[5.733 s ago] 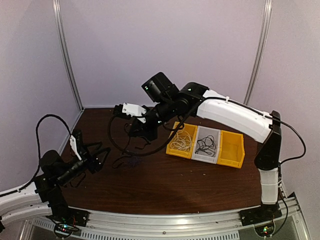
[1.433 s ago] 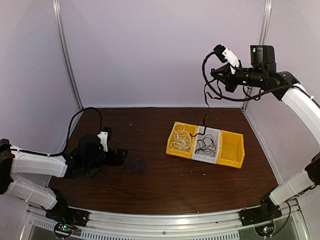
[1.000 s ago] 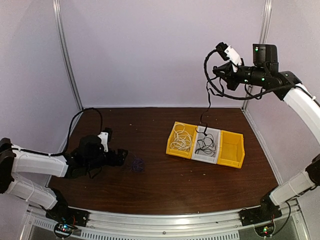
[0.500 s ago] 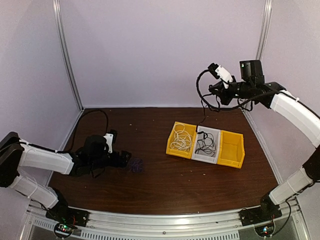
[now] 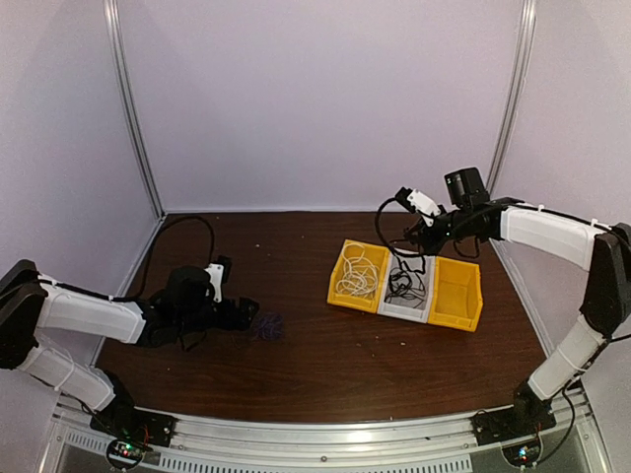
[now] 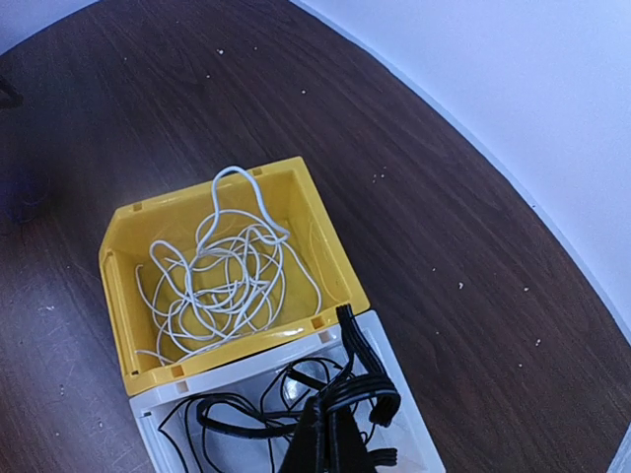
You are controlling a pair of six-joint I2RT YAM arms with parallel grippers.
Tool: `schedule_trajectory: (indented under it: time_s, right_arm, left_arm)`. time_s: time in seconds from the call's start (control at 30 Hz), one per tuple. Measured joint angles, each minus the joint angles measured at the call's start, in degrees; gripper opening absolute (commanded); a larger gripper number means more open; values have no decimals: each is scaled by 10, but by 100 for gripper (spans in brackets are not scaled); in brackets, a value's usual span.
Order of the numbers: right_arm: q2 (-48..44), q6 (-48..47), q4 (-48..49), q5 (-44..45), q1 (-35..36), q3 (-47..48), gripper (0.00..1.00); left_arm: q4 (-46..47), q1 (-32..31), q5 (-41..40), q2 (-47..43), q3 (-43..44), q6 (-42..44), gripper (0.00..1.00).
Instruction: Untangle the cables
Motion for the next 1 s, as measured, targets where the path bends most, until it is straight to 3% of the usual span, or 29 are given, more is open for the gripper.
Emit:
schedule_trajectory:
  time_s: [0.57,1.0]
  right_arm:
    - [55,-18,-1,-34,0,-31,0]
    - [95,-71,-82,-39,0,-14,0]
  left_arm:
    - [1,0,15,30,19,-14,94]
    - [2,0,16,28,18,-17,94]
